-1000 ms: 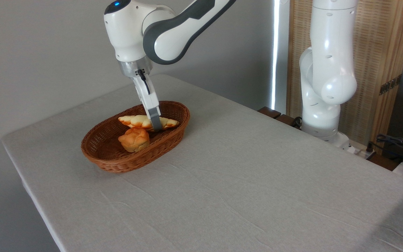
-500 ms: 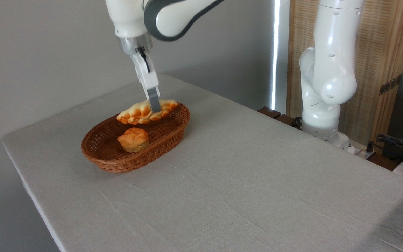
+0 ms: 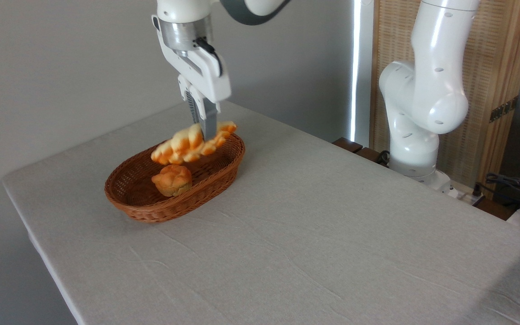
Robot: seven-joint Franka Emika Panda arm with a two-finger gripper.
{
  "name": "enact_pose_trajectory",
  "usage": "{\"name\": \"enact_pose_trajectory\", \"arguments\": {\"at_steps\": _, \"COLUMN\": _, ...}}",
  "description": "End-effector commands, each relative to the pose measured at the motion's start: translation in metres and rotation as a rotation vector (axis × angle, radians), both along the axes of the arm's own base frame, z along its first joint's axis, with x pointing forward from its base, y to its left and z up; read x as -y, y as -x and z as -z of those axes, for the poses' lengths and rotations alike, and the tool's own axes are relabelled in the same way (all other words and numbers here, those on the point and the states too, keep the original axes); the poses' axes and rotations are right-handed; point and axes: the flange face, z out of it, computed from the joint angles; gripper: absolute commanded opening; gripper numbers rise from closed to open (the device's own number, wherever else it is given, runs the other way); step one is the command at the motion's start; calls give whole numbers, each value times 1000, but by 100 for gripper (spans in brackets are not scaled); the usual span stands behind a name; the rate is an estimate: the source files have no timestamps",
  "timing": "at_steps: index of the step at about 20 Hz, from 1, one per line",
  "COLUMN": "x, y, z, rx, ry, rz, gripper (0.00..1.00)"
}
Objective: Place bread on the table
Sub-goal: 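Carry the braided roll beside the basket and release it onto the table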
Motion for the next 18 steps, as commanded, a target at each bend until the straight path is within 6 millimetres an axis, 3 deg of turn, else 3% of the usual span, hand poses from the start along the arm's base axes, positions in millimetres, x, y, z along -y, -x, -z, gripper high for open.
{"name": "enact_pose_trajectory", "arguments": {"at_steps": 1, "x": -48, "y": -12, "z": 9, "rx": -26, "ry": -36, "rz": -87, "gripper": 26}}
{"name": "enact_pose_trajectory", "arguments": {"at_steps": 3, "x": -70, "y": -16, "z": 24, "rx": -60, "ry": -39, "rz": -132, "gripper": 33}}
{"name": "enact_pose_trajectory", "arguments": {"at_steps": 4, "x": -81, "y": -20, "z": 31, "rx": -73, "ry": -38, "rz": -153, "gripper": 48}}
{"name": "enact_pose_trajectory", "arguments": {"at_steps": 5, "x": -87, "y": -24, "z": 38, "rx": -88, "ry": -42, "rz": -163, "gripper": 54}}
{"name": "enact_pose_trajectory", "arguments": {"at_steps": 6, "x": -87, "y": -28, "z": 47, "rx": -99, "ry": -47, "rz": -165, "gripper": 69}}
{"name": "enact_pose_trajectory", "arguments": {"at_steps": 7, "x": -86, "y": -32, "z": 56, "rx": -107, "ry": -54, "rz": -167, "gripper": 94}}
{"name": "enact_pose_trajectory", "arguments": {"at_steps": 8, "x": -85, "y": -35, "z": 63, "rx": -117, "ry": -58, "rz": -167, "gripper": 99}}
{"name": "enact_pose_trajectory", "arguments": {"at_steps": 11, "x": -84, "y": -39, "z": 79, "rx": -143, "ry": -67, "rz": -137, "gripper": 100}}
{"name": "enact_pose_trajectory", "arguments": {"at_steps": 18, "x": -79, "y": -40, "z": 86, "rx": -153, "ry": -72, "rz": -123, "gripper": 100}}
